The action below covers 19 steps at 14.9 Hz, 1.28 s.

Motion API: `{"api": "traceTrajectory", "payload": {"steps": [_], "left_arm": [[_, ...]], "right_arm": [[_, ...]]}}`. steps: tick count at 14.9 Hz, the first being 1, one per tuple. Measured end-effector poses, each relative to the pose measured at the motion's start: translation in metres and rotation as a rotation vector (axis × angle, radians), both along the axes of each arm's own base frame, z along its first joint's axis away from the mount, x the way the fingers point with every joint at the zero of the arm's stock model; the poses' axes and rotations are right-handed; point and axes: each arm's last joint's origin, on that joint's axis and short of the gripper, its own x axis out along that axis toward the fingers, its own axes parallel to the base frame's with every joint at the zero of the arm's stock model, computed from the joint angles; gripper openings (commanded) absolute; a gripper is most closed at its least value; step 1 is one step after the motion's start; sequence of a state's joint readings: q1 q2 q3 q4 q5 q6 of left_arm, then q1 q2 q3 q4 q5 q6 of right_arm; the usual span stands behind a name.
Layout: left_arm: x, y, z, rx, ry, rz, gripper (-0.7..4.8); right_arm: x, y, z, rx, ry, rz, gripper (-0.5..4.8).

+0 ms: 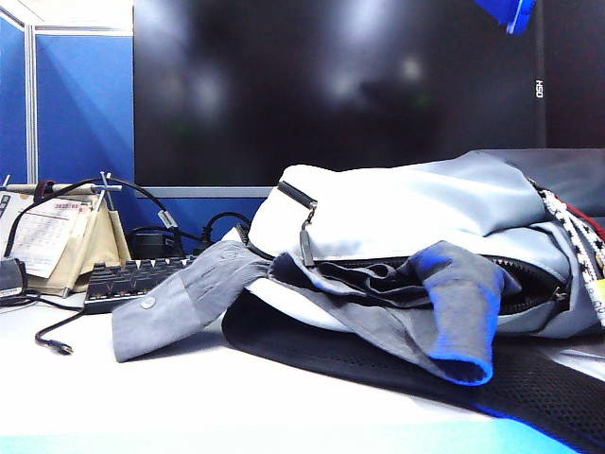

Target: Put the gray clothes into the backpack.

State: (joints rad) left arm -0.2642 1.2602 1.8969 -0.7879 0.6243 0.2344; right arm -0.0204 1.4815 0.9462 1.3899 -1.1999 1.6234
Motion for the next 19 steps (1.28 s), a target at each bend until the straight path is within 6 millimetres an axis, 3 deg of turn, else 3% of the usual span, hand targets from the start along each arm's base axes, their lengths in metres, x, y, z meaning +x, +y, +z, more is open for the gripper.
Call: {"api": "traceTrajectory", "payload": {"steps": [1, 2, 5, 7, 8, 11, 13, 14, 16, 19], "left_arm": [[-0.008, 0.003, 0.002, 0.009, -0.012, 0.024, -0.06], [-0.019, 0.007, 0.005, 0.013, -0.03, 0.047, -0.06], [-0.08, 0.024, 0.015, 0.013, -0.122, 0.101, -0.06], [-0.128, 0.04, 0.019, -0.012, -0.226, 0.197, -0.06], [-0.152, 0.048, 0.014, -0.02, -0.267, 0.275, -0.06], [-0.203, 0.07, -0.018, -0.021, -0.349, 0.536, -0.06], [-0.227, 0.077, -0.043, -0.112, -0.422, 0.578, -0.06], [-0.231, 0.079, -0.06, -0.173, -0.42, 0.578, -0.06], [-0.219, 0.076, -0.095, -0.232, -0.317, 0.59, -0.06], [-0.215, 0.075, -0.145, -0.268, -0.243, 0.609, -0.06]], "right_arm": [[-0.01, -0.008, 0.011, -0.011, -0.036, -0.019, 0.27], [-0.024, -0.013, 0.024, -0.015, -0.088, -0.04, -0.07], [-0.103, -0.028, 0.079, -0.054, -0.376, -0.156, -0.06], [-0.155, -0.027, 0.1, -0.085, -0.53, -0.219, -0.06], [-0.172, -0.024, 0.107, -0.087, -0.593, -0.227, -0.06], [-0.172, -0.028, 0.118, -0.033, -0.58, -0.268, -0.06], [-0.171, -0.035, 0.122, 0.03, -0.619, -0.358, -0.06], [-0.165, -0.041, 0.122, 0.065, -0.603, -0.397, -0.06], [-0.155, -0.051, 0.12, 0.153, -0.532, -0.496, -0.06], [-0.165, -0.049, 0.126, 0.167, -0.625, -0.555, -0.06]]}}
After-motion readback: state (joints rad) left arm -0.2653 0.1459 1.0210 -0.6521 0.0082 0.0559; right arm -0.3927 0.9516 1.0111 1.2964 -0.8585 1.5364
